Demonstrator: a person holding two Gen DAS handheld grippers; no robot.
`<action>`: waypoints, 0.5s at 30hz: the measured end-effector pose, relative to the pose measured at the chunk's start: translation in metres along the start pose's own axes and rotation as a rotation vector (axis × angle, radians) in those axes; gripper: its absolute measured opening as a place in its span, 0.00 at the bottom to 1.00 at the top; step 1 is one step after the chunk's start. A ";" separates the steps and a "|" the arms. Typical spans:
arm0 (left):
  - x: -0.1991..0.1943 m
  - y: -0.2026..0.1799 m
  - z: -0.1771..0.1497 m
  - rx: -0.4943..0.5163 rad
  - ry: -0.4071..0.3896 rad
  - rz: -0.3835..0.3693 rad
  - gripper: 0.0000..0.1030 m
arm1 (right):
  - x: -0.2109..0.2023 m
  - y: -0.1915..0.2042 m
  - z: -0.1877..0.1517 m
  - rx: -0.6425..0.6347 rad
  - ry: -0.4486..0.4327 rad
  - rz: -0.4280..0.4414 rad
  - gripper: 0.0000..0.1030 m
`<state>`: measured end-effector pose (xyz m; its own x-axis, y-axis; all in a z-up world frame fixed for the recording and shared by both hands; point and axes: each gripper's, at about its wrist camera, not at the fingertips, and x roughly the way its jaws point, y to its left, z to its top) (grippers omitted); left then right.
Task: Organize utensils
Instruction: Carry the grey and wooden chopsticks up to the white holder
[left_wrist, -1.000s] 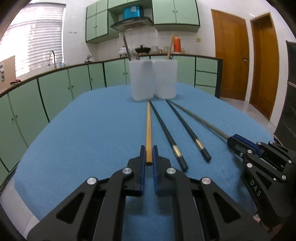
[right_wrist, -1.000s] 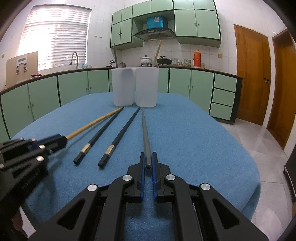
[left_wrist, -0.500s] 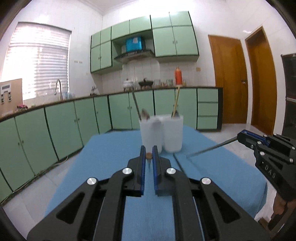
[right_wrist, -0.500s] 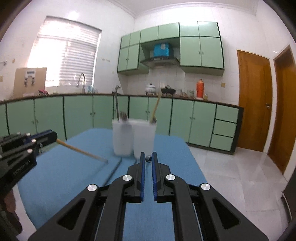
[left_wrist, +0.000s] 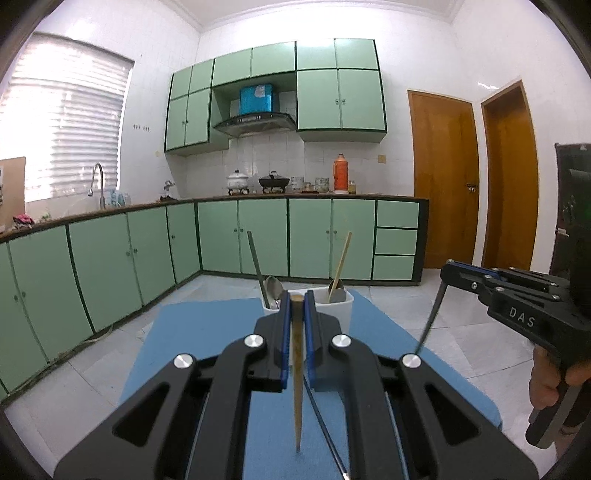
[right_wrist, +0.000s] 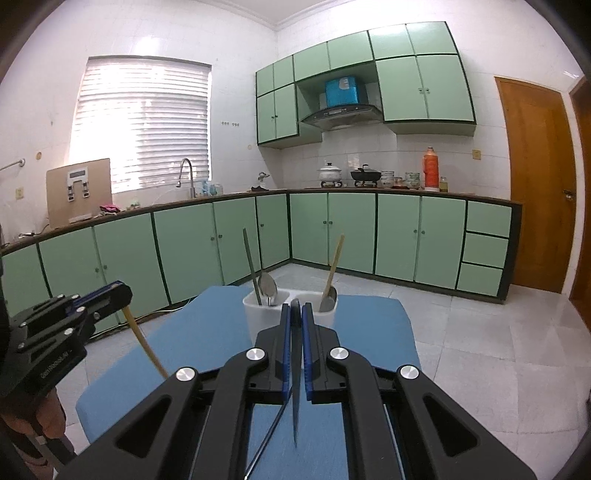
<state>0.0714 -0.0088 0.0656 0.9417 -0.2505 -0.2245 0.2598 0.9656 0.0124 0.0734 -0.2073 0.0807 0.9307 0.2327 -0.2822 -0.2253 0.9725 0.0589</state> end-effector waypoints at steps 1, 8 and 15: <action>0.002 0.001 0.002 -0.011 0.004 -0.007 0.06 | 0.002 0.000 0.005 -0.006 0.001 0.001 0.06; 0.018 0.012 0.025 -0.049 -0.011 -0.020 0.06 | 0.013 0.006 0.031 -0.045 -0.007 0.022 0.06; 0.035 0.017 0.061 -0.065 -0.087 -0.004 0.06 | 0.025 -0.001 0.065 -0.006 -0.069 0.019 0.06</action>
<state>0.1218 -0.0051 0.1173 0.9564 -0.2570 -0.1386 0.2521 0.9663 -0.0523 0.1158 -0.2020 0.1356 0.9438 0.2517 -0.2144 -0.2449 0.9678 0.0583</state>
